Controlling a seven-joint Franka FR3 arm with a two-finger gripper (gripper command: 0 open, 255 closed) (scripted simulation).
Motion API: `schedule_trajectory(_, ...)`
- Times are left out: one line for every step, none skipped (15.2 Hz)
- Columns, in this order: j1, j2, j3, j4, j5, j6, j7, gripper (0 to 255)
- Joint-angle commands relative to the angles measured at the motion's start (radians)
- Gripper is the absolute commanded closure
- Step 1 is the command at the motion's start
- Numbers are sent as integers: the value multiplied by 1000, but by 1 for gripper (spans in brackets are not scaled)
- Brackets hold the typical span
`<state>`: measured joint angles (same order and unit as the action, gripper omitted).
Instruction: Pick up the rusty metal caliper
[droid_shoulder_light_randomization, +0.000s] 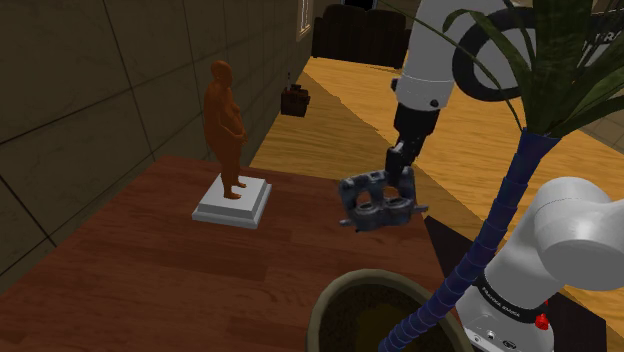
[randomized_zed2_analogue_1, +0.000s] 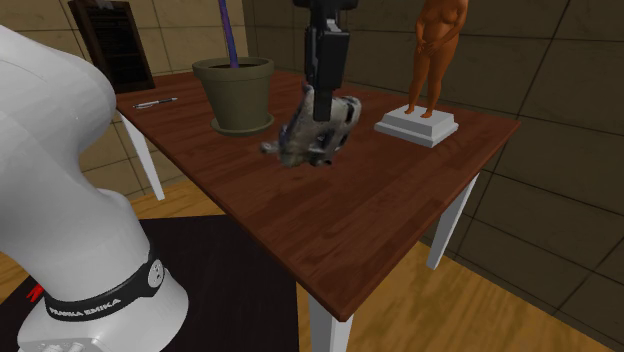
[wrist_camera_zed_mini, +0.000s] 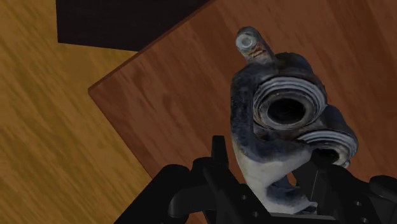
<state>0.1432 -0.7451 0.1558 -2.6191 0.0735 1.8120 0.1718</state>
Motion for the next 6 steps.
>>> schedule_trajectory(0, -2, 0, 26, 0, -27, 2, 255)
schedule_trajectory(0, -3, -1, 39, -1, -41, 2, 255)
schedule_trajectory(0, -4, -2, 52, -2, -55, 2, 255)
schedule_trajectory(-1, -5, -4, 65, -3, -69, 2, 255)
schedule_trajectory(-1, -5, -4, 66, -3, -71, 2, 255)
schedule_trajectory(-1, -5, -4, 67, -3, -71, 2, 255)
